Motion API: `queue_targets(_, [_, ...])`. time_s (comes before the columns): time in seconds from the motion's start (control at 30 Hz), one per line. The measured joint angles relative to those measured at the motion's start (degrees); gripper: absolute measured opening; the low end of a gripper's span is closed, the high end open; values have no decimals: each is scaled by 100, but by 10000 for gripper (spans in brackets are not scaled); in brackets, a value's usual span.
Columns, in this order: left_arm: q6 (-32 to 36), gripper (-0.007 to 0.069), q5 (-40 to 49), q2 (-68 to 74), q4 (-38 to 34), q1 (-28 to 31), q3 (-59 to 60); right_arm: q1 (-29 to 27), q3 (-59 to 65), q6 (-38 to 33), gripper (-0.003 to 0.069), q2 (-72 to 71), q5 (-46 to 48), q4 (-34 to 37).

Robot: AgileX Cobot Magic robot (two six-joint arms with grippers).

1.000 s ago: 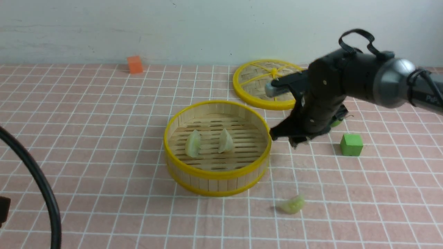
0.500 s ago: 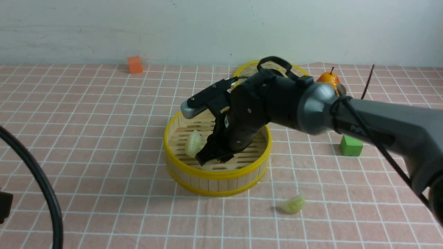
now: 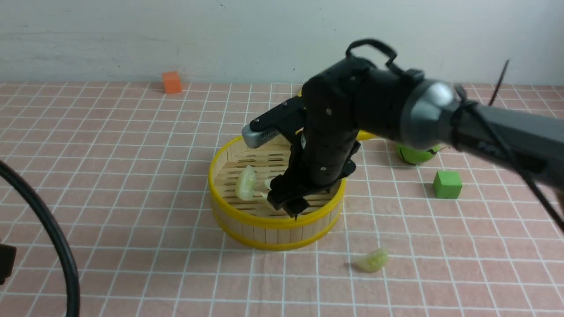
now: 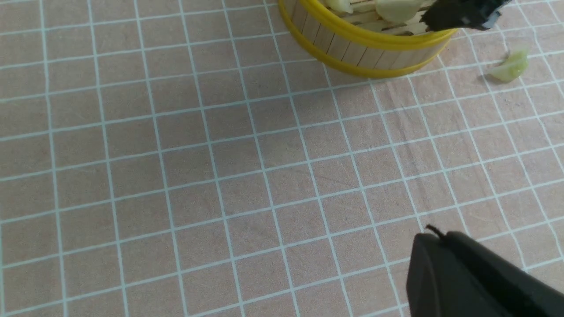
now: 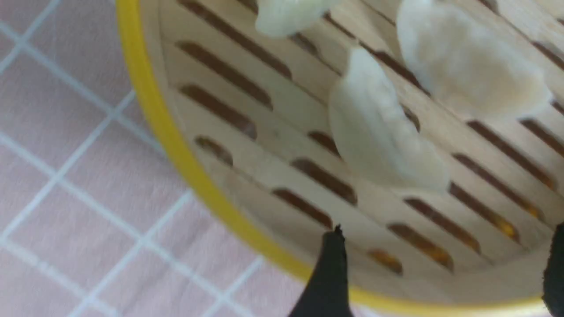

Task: Put the dumplings into the steamer on the table with the pink tablecloth.
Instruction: 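Reach for and grasp a dumpling lying on the table beside the steamer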

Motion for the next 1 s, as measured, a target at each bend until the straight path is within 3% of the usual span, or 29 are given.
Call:
queue_targets(0.07, [2,-10,0,0,0,0,0,0,-17,-318,593,-414,699,137])
queue_targets(0.23, [7,-6,0,0,-5,0,0,0,217,-404,545,-964,1058,185])
queue_targets(0.43, [7,-3,5,0,-38,0,0,0,1451,273,504,-1418,1085,199])
queue_targets(0.57, [7,-3,33,0,-69,0,0,-139,2025,907,503,-1426,620,205])
queue_targets(0.77, [14,1,53,-93,-185,0,88,-818,2463,2235,503,-1265,-512,205])
queue_targets(1.0, [16,3,-134,-282,-185,0,459,-1005,2518,2746,503,-849,-974,204])
